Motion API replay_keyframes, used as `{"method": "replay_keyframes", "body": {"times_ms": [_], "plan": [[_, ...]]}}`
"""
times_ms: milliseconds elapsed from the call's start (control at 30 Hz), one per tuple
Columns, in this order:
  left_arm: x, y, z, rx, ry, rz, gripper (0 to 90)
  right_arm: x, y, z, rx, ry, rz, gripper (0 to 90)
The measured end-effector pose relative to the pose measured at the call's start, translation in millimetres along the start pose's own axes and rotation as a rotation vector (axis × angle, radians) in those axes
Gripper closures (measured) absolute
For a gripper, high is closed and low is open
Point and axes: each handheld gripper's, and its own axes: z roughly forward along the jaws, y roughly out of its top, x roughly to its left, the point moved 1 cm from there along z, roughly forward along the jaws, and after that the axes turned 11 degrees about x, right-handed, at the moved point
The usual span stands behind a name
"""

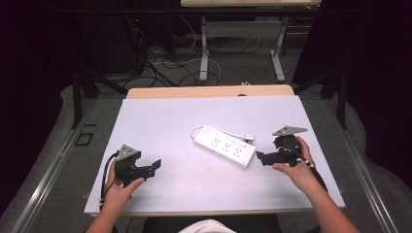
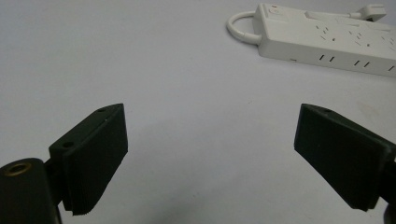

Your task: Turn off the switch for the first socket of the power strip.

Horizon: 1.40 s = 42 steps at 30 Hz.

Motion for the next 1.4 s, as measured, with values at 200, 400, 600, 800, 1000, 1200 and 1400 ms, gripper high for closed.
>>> {"method": "replay_keyframes", "body": {"times_ms": [200, 400, 600, 800, 1000, 1200, 1400], "plan": [[-0.1, -0.2, 0.5, 0.003, 0.004, -0.003, 8.3, -6.0, -12.9, 5.1, -0.010, -0.021, 0.020, 0.0], [0.0, -0.4, 1.0, 0.001, 0.003, -0.003, 5.6, -10.6, -23.4, 7.5, -0.023, -0.030, 0.044, 0.0], [-0.3, -0.5, 2.2, 0.007, -0.001, 0.002, 2.4, -16.0, -33.1, 9.3, -0.034, -0.035, 0.073, 0.0], [-1.4, -1.1, 5.1, 0.002, 0.002, 0.004, 0.3, -22.2, -42.4, 13.1, -0.053, -0.036, 0.112, 0.0], [-1.9, -1.4, 6.0, 0.006, -0.001, 0.007, 0.3, -29.0, -50.0, 16.0, -0.066, -0.041, 0.143, 0.0], [-0.3, -1.1, 4.7, 0.012, -0.006, 0.015, 0.3, -33.5, -55.4, 18.7, -0.083, -0.065, 0.155, 0.0], [-0.8, -1.2, 4.8, 0.009, -0.009, 0.025, 0.2, -38.9, -61.2, 20.3, -0.091, -0.081, 0.176, 0.0]]}}
